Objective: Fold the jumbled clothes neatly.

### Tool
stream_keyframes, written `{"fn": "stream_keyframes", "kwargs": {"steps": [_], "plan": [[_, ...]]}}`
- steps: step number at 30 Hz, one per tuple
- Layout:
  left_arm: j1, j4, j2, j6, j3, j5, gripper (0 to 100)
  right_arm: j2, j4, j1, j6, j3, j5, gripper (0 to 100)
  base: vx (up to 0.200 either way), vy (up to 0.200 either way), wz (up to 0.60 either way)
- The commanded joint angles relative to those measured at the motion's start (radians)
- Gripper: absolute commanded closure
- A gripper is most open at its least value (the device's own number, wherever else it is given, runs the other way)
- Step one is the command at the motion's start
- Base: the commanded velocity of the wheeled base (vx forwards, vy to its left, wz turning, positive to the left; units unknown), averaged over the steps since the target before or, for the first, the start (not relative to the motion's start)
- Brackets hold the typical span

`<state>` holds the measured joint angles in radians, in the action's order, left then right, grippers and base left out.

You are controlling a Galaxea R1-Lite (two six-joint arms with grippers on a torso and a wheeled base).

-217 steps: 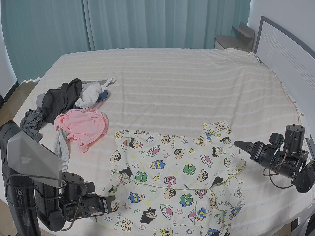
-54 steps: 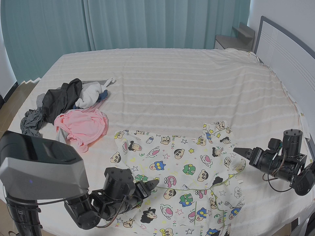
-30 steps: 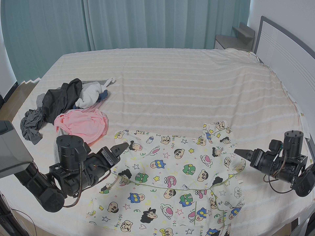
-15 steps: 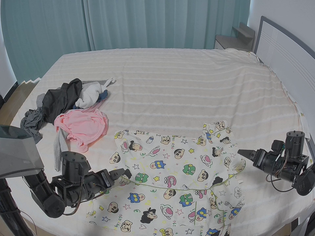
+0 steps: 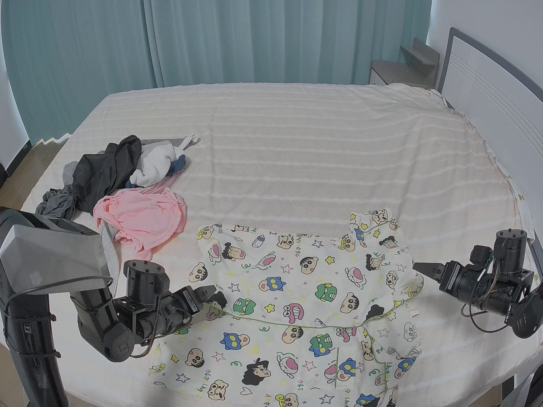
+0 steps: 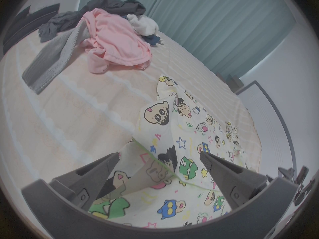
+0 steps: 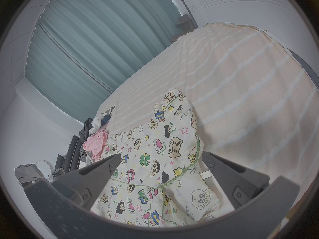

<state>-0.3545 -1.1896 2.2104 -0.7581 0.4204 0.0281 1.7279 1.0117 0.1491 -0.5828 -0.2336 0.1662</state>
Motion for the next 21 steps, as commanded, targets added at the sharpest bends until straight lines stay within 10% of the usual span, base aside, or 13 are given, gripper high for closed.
{"fn": "stream_keyframes", "kwargs": {"steps": [1,10,11,21], "plan": [[-0.001,-0.001,0.040,-0.052,0.047,0.003,0,0.002,0.001,0.001,0.000,0.000,0.001,0,0.000,0.000,0.00],[-0.001,-0.001,0.063,-0.110,0.098,0.009,0,0.001,0.002,0.000,0.000,0.002,0.001,0,0.000,0.000,0.00],[-0.001,-0.001,0.072,-0.110,0.103,0.010,100,0.001,0.002,0.001,0.000,0.002,0.001,0,0.000,0.000,0.00],[-0.003,-0.018,0.117,-0.096,0.109,0.099,100,-0.001,0.002,0.000,-0.005,0.004,0.001,0,0.000,0.000,0.00]]}}
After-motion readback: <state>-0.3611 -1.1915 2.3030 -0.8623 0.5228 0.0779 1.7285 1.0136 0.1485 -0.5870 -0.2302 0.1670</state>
